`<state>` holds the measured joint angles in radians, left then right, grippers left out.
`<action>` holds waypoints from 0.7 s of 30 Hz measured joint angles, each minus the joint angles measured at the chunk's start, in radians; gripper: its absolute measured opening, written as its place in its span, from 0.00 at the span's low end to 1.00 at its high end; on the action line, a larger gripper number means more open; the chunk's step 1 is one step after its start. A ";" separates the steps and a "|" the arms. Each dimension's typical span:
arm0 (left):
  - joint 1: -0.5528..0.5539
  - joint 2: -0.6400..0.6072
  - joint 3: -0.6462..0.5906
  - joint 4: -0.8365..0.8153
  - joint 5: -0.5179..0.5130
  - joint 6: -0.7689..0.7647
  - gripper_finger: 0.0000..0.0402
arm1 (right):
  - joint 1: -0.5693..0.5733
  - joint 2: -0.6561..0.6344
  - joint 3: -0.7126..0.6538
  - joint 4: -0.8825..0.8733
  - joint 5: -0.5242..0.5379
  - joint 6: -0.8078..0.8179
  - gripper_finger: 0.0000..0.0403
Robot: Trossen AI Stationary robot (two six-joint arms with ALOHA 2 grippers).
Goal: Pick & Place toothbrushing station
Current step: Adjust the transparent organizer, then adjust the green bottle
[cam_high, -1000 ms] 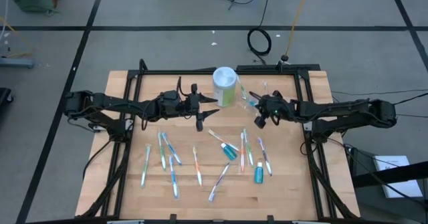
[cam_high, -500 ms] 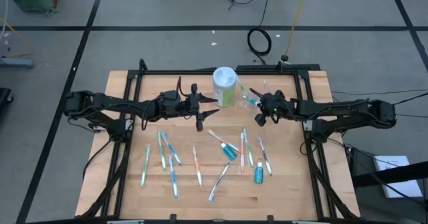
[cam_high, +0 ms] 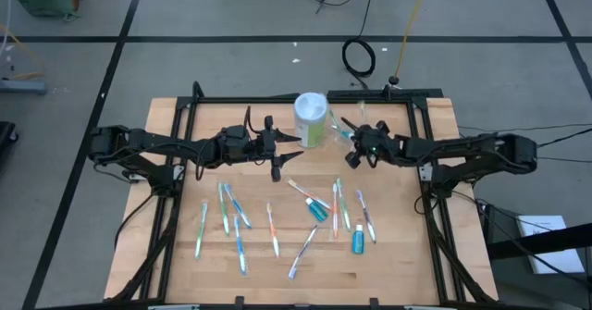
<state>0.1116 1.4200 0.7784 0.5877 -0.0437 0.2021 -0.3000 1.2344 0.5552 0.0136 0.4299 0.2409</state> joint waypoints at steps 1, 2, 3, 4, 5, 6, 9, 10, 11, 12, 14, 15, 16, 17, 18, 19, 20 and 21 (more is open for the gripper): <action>0.000 0.000 0.000 0.000 0.000 0.003 0.45 | 0.000 0.005 0.000 0.003 0.020 -0.001 0.00; 0.000 0.000 0.000 0.000 0.000 0.007 0.45 | 0.000 0.009 -0.001 0.012 0.041 -0.008 0.00; 0.000 0.000 0.000 0.000 0.000 0.007 0.45 | 0.000 0.014 -0.001 0.022 0.058 -0.021 0.00; 0.000 0.000 0.000 0.000 0.000 0.007 0.45 | 0.000 0.018 -0.001 0.032 0.080 -0.029 0.00; 0.000 0.000 0.000 0.000 0.000 0.007 0.45 | -0.001 0.024 -0.002 0.046 0.100 -0.041 0.00; 0.000 0.000 0.000 0.000 0.000 0.007 0.45 | -0.001 0.029 -0.003 0.064 0.118 -0.057 0.00; 0.000 0.000 0.000 0.000 0.000 0.017 0.45 | -0.001 0.035 -0.004 0.136 0.149 -0.108 0.00; 0.000 0.000 0.000 0.000 0.000 0.026 0.45 | -0.003 0.039 -0.004 0.161 0.148 -0.121 0.00; 0.000 0.000 0.000 0.000 0.000 0.036 0.45 | -0.007 0.042 -0.004 0.179 0.146 -0.131 0.00; 0.000 0.000 0.000 0.000 0.000 0.045 0.45 | -0.012 0.043 -0.004 0.191 0.145 -0.139 0.00; 0.000 0.000 0.000 0.001 0.000 0.058 0.45 | -0.028 0.052 -0.003 0.239 0.146 -0.156 0.00; 0.000 0.000 0.000 0.001 0.000 0.061 0.45 | -0.039 0.058 -0.002 0.247 0.144 -0.162 0.00; 0.000 0.000 0.000 0.002 0.000 0.065 0.45 | -0.049 0.060 -0.003 0.240 0.137 -0.169 0.00; 0.000 0.000 0.000 0.002 0.000 0.067 0.45 | -0.058 0.060 -0.003 0.235 0.116 -0.176 0.00; 0.000 0.000 0.000 0.002 0.000 0.069 0.45 | -0.063 0.060 -0.002 0.240 0.096 -0.177 0.00; 0.000 0.000 0.000 0.002 0.000 0.069 0.45 | -0.064 0.056 0.003 0.238 0.086 -0.179 0.00; 0.000 0.000 0.000 0.004 -0.001 0.069 0.45 | -0.063 0.044 0.009 0.235 0.073 -0.189 0.00; 0.000 0.000 0.000 0.007 -0.003 0.069 0.45 | -0.062 0.029 0.019 0.228 0.063 -0.206 0.00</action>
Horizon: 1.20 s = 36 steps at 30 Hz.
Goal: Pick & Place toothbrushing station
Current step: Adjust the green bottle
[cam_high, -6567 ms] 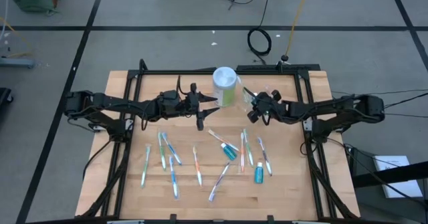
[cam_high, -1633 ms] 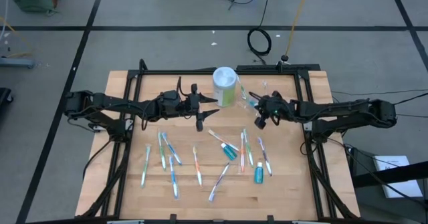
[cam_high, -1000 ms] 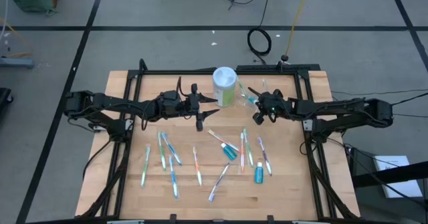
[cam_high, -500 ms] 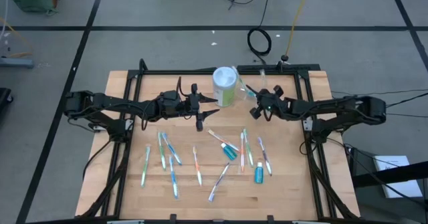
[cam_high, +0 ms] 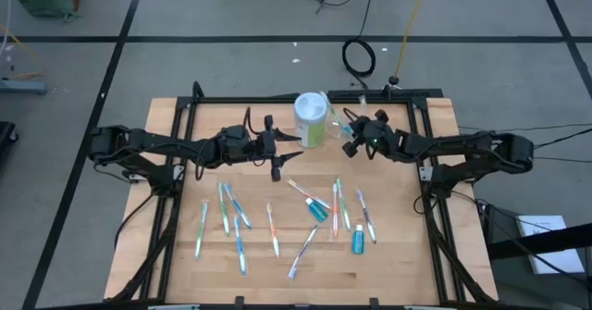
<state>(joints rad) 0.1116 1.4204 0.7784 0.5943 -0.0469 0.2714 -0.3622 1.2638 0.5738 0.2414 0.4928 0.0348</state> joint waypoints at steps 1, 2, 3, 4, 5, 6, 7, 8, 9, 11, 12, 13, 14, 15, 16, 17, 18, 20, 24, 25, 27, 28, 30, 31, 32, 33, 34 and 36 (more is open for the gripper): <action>0.000 0.000 0.000 0.002 -0.007 0.004 0.45 | 0.001 -0.013 0.015 -0.009 -0.004 -0.011 0.00; 0.000 0.000 0.000 0.003 -0.015 0.011 0.45 | 0.002 -0.028 0.029 -0.030 -0.024 -0.014 0.00; 0.000 0.000 0.000 0.002 -0.025 0.019 0.45 | 0.002 -0.043 0.039 -0.068 -0.032 -0.008 0.00; 0.000 0.000 0.000 0.001 -0.034 0.024 0.45 | 0.001 -0.055 0.046 -0.103 -0.045 0.007 0.00; 0.001 0.000 0.000 -0.002 -0.039 0.024 0.45 | 0.000 -0.062 0.052 -0.129 -0.052 0.027 0.01; 0.002 0.000 0.000 -0.006 -0.047 0.025 0.45 | 0.000 -0.066 0.053 -0.141 -0.053 0.045 0.02; 0.002 0.000 0.000 -0.011 -0.051 0.025 0.45 | 0.000 -0.071 0.054 -0.153 -0.053 0.054 0.04; 0.002 0.000 0.000 -0.020 -0.052 0.023 0.45 | 0.001 -0.074 0.054 -0.161 -0.053 0.055 0.05; 0.002 0.000 0.000 -0.031 -0.058 0.023 0.45 | 0.001 -0.076 0.054 -0.165 -0.053 0.055 0.07; 0.002 0.000 0.000 -0.062 -0.073 0.023 0.45 | 0.007 -0.076 0.055 -0.185 -0.062 0.062 0.12; 0.002 0.000 0.000 -0.083 -0.084 0.023 0.45 | 0.010 -0.077 0.055 -0.196 -0.084 0.071 0.14; 0.002 0.000 0.000 -0.107 -0.095 0.023 0.45 | 0.014 -0.079 0.055 -0.207 -0.112 0.083 0.16; 0.002 0.000 0.000 -0.134 -0.106 0.027 0.45 | 0.018 -0.088 0.055 -0.229 -0.143 0.091 0.19; 0.002 0.000 0.000 -0.163 -0.112 0.034 0.45 | 0.023 -0.096 0.054 -0.253 -0.169 0.099 0.21; 0.002 0.000 0.000 -0.188 -0.112 0.037 0.45 | 0.028 -0.106 0.054 -0.267 -0.187 0.109 0.23; 0.002 0.000 0.000 -0.212 -0.112 0.038 0.45 | 0.033 -0.121 0.055 -0.289 -0.195 0.119 0.25; 0.001 0.000 0.000 -0.231 -0.112 0.038 0.45 | 0.040 -0.142 0.055 -0.325 -0.198 0.126 0.27; -0.003 0.000 0.000 -0.265 -0.112 0.037 0.45 | 0.056 -0.187 0.055 -0.374 -0.210 0.153 0.29; -0.014 -0.005 0.000 -0.285 -0.112 0.041 0.45 | 0.115 -0.284 0.054 -0.406 -0.320 0.214 0.31; -0.015 -0.013 0.000 -0.287 -0.111 0.042 0.45 | 0.132 -0.300 0.055 -0.387 -0.340 0.209 0.31; -0.012 -0.019 0.002 -0.267 -0.113 0.039 0.45 | 0.167 -0.311 0.054 -0.325 -0.334 0.184 0.30; -0.011 -0.019 0.002 -0.260 -0.120 0.028 0.45 | 0.178 -0.310 0.053 -0.282 -0.322 0.169 0.29; -0.011 -0.016 0.001 -0.255 -0.140 -0.013 0.45 | 0.195 -0.293 0.038 -0.194 -0.311 0.145 0.29; -0.010 -0.016 0.001 -0.248 -0.145 -0.038 0.45 | 0.199 -0.275 0.030 -0.140 -0.312 0.126 0.28; -0.008 -0.016 0.001 -0.241 -0.146 -0.062 0.45 | 0.202 -0.254 0.023 -0.087 -0.312 0.099 0.28; -0.007 -0.017 0.001 -0.238 -0.144 -0.085 0.45 | 0.206 -0.227 0.017 -0.045 -0.314 0.077 0.28; -0.007 -0.017 0.001 -0.244 -0.136 -0.099 0.45 | 0.208 -0.191 0.017 0.010 -0.314 0.061 0.28; -0.009 -0.016 0.000 -0.261 -0.136 -0.109 0.45 | 0.206 -0.116 0.018 0.137 -0.309 0.051 0.28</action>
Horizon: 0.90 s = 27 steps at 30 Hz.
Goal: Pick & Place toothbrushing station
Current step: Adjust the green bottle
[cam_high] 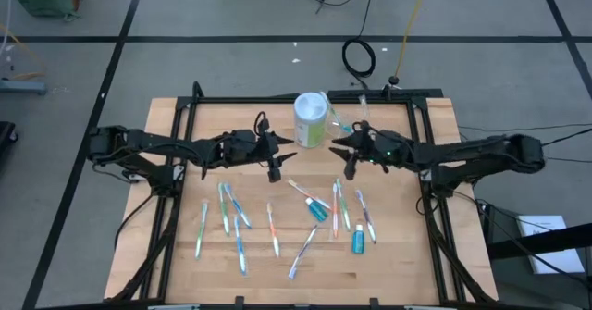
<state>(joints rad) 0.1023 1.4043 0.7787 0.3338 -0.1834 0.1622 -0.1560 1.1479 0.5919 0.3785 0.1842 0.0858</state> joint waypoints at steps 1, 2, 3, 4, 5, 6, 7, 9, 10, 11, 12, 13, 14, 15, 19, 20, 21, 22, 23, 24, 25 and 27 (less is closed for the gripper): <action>-0.003 0.000 -0.001 0.003 -0.002 0.000 0.45 | -0.006 0.038 0.000 0.053 0.014 -0.006 0.28; -0.006 0.000 -0.001 0.010 -0.010 -0.001 0.45 | -0.012 0.077 0.003 0.102 0.046 -0.019 0.28; -0.007 -0.008 -0.001 0.010 -0.031 -0.001 0.45 | -0.016 0.116 0.009 0.143 0.093 -0.030 0.28; -0.010 -0.019 -0.001 0.003 -0.062 -0.001 0.45 | -0.022 0.151 0.014 0.165 0.153 -0.033 0.28; -0.014 -0.028 -0.001 0.007 -0.110 -0.007 0.45 | -0.027 0.185 0.018 0.182 0.228 -0.034 0.28; -0.018 -0.041 0.000 0.012 -0.159 -0.008 0.45 | -0.031 0.218 0.025 0.202 0.312 -0.028 0.28; -0.020 -0.062 0.000 -0.002 -0.212 -0.006 0.45 | -0.034 0.249 0.036 0.224 0.380 -0.025 0.28; -0.026 -0.104 -0.001 -0.012 -0.280 0.026 0.45 | -0.038 0.295 0.054 0.238 0.433 -0.045 0.28; -0.029 -0.130 0.000 -0.025 -0.292 0.048 0.45 | -0.042 0.317 0.066 0.239 0.418 -0.049 0.28; -0.032 -0.157 0.000 -0.049 -0.294 0.065 0.45 | -0.045 0.337 0.079 0.238 0.380 -0.044 0.28; -0.035 -0.181 0.000 -0.067 -0.294 0.073 0.45 | -0.046 0.360 0.095 0.235 0.348 -0.031 0.28; -0.039 -0.201 0.000 -0.077 -0.294 0.073 0.45 | -0.048 0.386 0.117 0.237 0.337 -0.019 0.28; -0.040 -0.221 0.000 -0.091 -0.293 0.071 0.45 | -0.051 0.412 0.141 0.241 0.343 -0.016 0.28; -0.039 -0.241 0.000 -0.110 -0.293 0.065 0.45 | -0.056 0.437 0.161 0.240 0.355 -0.016 0.28; -0.039 -0.309 0.000 -0.154 -0.297 0.047 0.45 | -0.089 0.540 0.259 0.227 0.365 -0.020 0.28; -0.039 -0.318 0.000 -0.156 -0.297 0.044 0.45 | -0.098 0.562 0.286 0.226 0.366 -0.024 0.28; -0.039 -0.328 0.000 -0.167 -0.297 0.040 0.45 | -0.108 0.585 0.314 0.219 0.365 -0.027 0.28; -0.039 -0.339 0.000 -0.188 -0.297 0.039 0.45 | -0.118 0.609 0.343 0.211 0.362 -0.031 0.28; -0.039 -0.348 0.000 -0.197 -0.297 0.038 0.45 | -0.127 0.630 0.372 0.205 0.359 -0.041 0.28; -0.039 -0.354 0.000 -0.198 -0.297 0.038 0.45 | -0.136 0.649 0.397 0.191 0.355 -0.054 0.28; -0.039 -0.358 0.000 -0.202 -0.298 0.038 0.45 | -0.142 0.666 0.422 0.174 0.351 -0.065 0.28; -0.039 -0.359 0.000 -0.221 -0.298 0.037 0.45 | -0.150 0.689 0.463 0.134 0.326 -0.080 0.28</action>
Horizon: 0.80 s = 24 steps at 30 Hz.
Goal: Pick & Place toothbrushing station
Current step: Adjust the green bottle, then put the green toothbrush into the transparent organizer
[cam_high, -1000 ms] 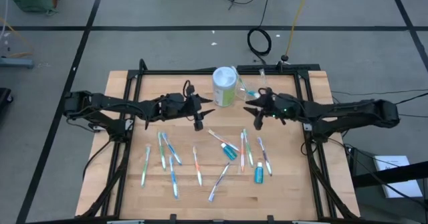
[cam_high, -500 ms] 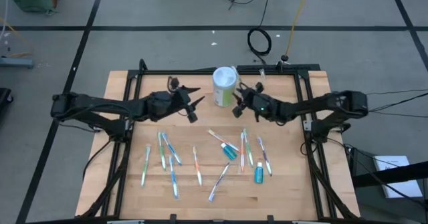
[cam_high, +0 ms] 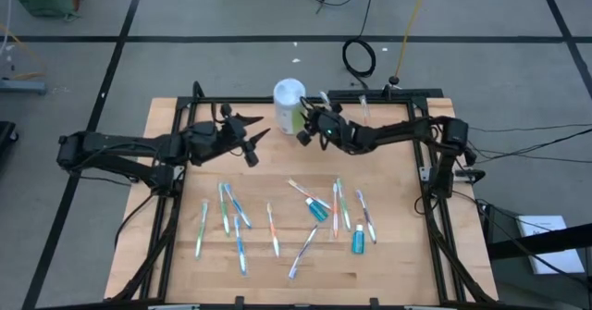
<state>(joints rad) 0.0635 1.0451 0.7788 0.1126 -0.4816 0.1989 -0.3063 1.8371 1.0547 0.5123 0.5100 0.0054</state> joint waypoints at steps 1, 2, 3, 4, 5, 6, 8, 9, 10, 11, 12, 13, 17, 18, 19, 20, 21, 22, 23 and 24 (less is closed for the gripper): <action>0.000 0.000 0.000 -0.013 0.000 -0.001 0.45 | -0.003 0.001 0.012 -0.038 -0.022 -0.013 0.28; 0.000 0.000 0.000 -0.022 0.000 -0.001 0.45 | -0.001 0.000 0.026 -0.080 -0.040 -0.026 0.28; 0.000 0.000 0.000 -0.029 0.000 -0.001 0.45 | 0.005 -0.002 0.041 -0.124 -0.052 -0.034 0.28; 0.000 -0.001 0.000 -0.041 0.000 -0.001 0.45 | 0.012 -0.018 0.048 -0.178 -0.070 -0.039 0.28; 0.000 -0.001 0.000 -0.060 0.000 -0.002 0.45 | 0.023 -0.047 0.049 -0.243 -0.074 -0.037 0.28; 0.000 -0.001 0.000 -0.083 0.000 -0.002 0.45 | 0.035 -0.081 0.049 -0.302 -0.083 -0.023 0.28; 0.000 0.000 0.000 -0.133 0.001 -0.002 0.45 | 0.064 -0.152 0.052 -0.412 -0.145 0.045 0.28; 0.000 0.000 0.000 -0.156 0.001 -0.007 0.45 | 0.081 -0.191 0.053 -0.487 -0.186 0.091 0.28; 0.000 0.000 0.000 -0.175 0.002 -0.017 0.45 | 0.099 -0.228 0.052 -0.567 -0.230 0.136 0.28; 0.000 0.000 0.000 -0.195 0.009 -0.030 0.45 | 0.121 -0.258 0.051 -0.636 -0.279 0.177 0.28; 0.000 0.000 0.000 -0.213 0.018 -0.044 0.45 | 0.143 -0.284 0.051 -0.699 -0.325 0.214 0.28; 0.000 0.000 0.000 -0.225 0.027 -0.059 0.45 | 0.166 -0.309 0.051 -0.768 -0.374 0.253 0.28; 0.000 0.015 0.000 -0.246 0.063 -0.092 0.45 | 0.269 -0.374 0.051 -0.990 -0.508 0.465 0.28; 0.000 0.016 0.000 -0.252 0.065 -0.097 0.45 | 0.296 -0.383 0.050 -1.036 -0.516 0.521 0.28; 0.000 0.016 0.000 -0.250 0.066 -0.098 0.45 | 0.325 -0.388 0.049 -1.082 -0.515 0.571 0.28; 0.000 0.015 0.000 -0.243 0.066 -0.099 0.45 | 0.351 -0.390 0.049 -1.114 -0.515 0.617 0.28; 0.000 0.015 0.000 -0.240 0.066 -0.100 0.45 | 0.376 -0.391 0.049 -1.135 -0.514 0.658 0.28; 0.000 0.017 0.000 -0.241 0.066 -0.102 0.45 | 0.398 -0.390 0.049 -1.156 -0.515 0.693 0.28; 0.000 0.022 0.000 -0.239 0.066 -0.105 0.45 | 0.417 -0.389 0.047 -1.174 -0.512 0.723 0.28; 0.000 0.024 0.000 -0.238 0.066 -0.108 0.45 | 0.432 -0.388 0.037 -1.177 -0.501 0.750 0.28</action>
<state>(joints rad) 0.0639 1.0691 0.7784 -0.1254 -0.4159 0.0906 0.1258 1.4487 1.0917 -0.6652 0.0087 0.7550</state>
